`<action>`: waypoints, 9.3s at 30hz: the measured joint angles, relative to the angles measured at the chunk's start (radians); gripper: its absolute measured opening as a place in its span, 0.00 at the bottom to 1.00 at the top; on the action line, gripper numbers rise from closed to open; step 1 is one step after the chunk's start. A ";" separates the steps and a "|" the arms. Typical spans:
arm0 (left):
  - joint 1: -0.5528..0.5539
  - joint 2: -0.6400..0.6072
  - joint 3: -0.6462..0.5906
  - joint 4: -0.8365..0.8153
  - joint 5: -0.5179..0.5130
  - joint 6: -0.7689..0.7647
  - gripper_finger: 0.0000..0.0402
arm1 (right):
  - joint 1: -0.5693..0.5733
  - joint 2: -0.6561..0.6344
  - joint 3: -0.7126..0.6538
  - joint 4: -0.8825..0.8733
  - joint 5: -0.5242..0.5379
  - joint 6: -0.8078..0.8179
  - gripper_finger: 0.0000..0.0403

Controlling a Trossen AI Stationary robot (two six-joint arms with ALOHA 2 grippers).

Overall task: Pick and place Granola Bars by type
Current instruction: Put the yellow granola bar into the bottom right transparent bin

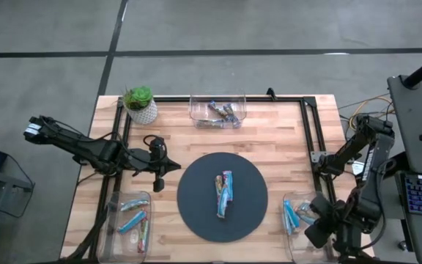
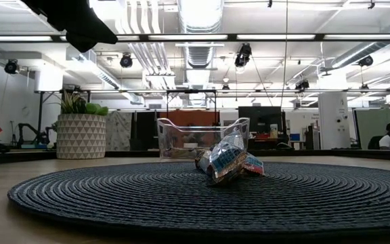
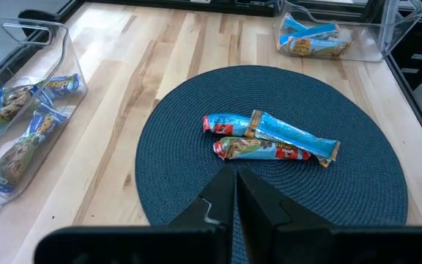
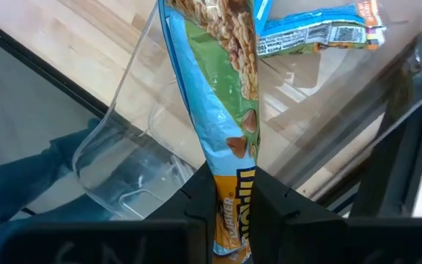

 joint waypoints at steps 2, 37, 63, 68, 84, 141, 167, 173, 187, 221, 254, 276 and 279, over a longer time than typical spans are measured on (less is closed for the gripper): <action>0.000 0.000 0.000 0.000 0.000 0.000 0.00 | 0.001 0.000 -0.015 0.020 -0.004 -0.004 0.11; 0.000 0.000 0.000 0.022 0.000 -0.150 0.00 | -0.001 0.000 -0.156 0.177 -0.150 -0.085 0.50; 0.020 0.228 0.090 0.326 -0.086 -0.218 0.49 | -0.040 -0.001 -0.166 0.171 -0.066 -0.141 0.50; 0.035 0.336 0.217 0.261 -0.086 -0.155 0.54 | -0.064 -0.001 -0.173 0.171 -0.065 -0.197 0.50; 0.044 0.551 0.620 -0.118 -0.047 -0.051 0.54 | -0.140 -0.062 -0.161 0.175 -0.059 -0.382 0.49; 0.070 0.571 0.778 -0.104 0.069 0.072 0.54 | -0.591 -0.498 -0.181 0.172 0.270 -1.121 0.03; 0.085 0.838 0.983 -0.093 0.342 0.203 0.54 | -0.591 -0.507 -0.189 0.170 0.270 -1.104 0.03; 0.085 0.860 0.983 -0.112 0.343 0.156 0.54 | -0.591 -0.507 -0.189 0.160 0.270 -1.111 0.03; 0.085 0.872 0.983 -0.173 0.316 -0.084 0.54 | -0.591 -0.507 -0.189 0.066 0.270 -1.104 0.03; 0.084 0.871 0.981 -0.483 0.209 -1.092 0.54 | -0.896 -0.512 -0.189 0.018 0.104 -1.394 0.03; -0.007 1.307 1.498 -0.817 0.256 -1.401 0.51 | -0.956 -0.510 -0.189 0.025 0.028 -1.611 0.03; -0.021 1.401 1.416 -0.882 0.215 -1.425 0.51 | -0.962 -0.430 -0.189 0.045 0.034 -1.593 0.03; -0.022 1.400 1.416 -0.880 0.228 -1.452 0.51 | -0.962 -0.414 -0.189 0.048 0.035 -1.600 0.03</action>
